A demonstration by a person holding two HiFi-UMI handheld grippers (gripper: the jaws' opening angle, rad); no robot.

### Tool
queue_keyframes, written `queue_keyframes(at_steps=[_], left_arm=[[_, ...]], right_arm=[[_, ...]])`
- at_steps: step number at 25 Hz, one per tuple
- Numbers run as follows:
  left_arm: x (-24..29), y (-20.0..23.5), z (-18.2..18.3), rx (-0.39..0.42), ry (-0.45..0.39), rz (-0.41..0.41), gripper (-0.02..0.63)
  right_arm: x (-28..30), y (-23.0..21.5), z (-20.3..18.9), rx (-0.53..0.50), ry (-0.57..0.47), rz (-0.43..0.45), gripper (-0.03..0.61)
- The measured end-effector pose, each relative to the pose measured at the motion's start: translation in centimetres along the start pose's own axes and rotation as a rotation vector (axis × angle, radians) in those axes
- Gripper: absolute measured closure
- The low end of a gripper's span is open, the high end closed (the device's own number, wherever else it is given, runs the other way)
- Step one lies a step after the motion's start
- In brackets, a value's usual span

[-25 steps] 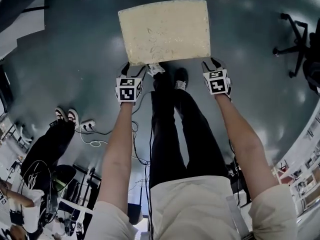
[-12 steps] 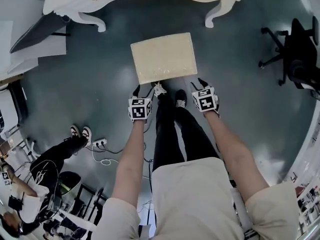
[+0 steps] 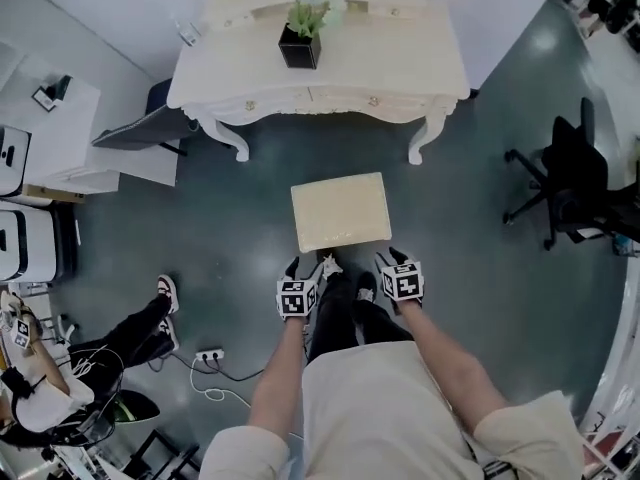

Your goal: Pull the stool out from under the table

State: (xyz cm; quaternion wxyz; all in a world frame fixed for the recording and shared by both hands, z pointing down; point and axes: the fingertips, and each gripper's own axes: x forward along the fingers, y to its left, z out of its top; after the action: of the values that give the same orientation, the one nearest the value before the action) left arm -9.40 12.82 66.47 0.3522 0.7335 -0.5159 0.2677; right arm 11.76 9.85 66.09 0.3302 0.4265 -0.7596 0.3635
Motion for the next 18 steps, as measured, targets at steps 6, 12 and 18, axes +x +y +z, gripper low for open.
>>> queue_keyframes(at_steps=[6, 12, 18], left_arm=[[-4.6, -0.3, 2.8, -0.117, -0.113, 0.072, 0.311], [-8.1, -1.5, 6.5, -0.091, -0.186, 0.109, 0.31], [-10.2, -4.0, 7.8, 0.099, -0.167, 0.087, 0.31]], right_arm=[[-3.2, 3.6, 2.3, -0.084, -0.034, 0.062, 0.379], [-6.0, 4.7, 5.7, -0.125, -0.099, 0.124, 0.37], [-8.8, 4.4, 5.6, -0.129, -0.117, 0.164, 0.37]])
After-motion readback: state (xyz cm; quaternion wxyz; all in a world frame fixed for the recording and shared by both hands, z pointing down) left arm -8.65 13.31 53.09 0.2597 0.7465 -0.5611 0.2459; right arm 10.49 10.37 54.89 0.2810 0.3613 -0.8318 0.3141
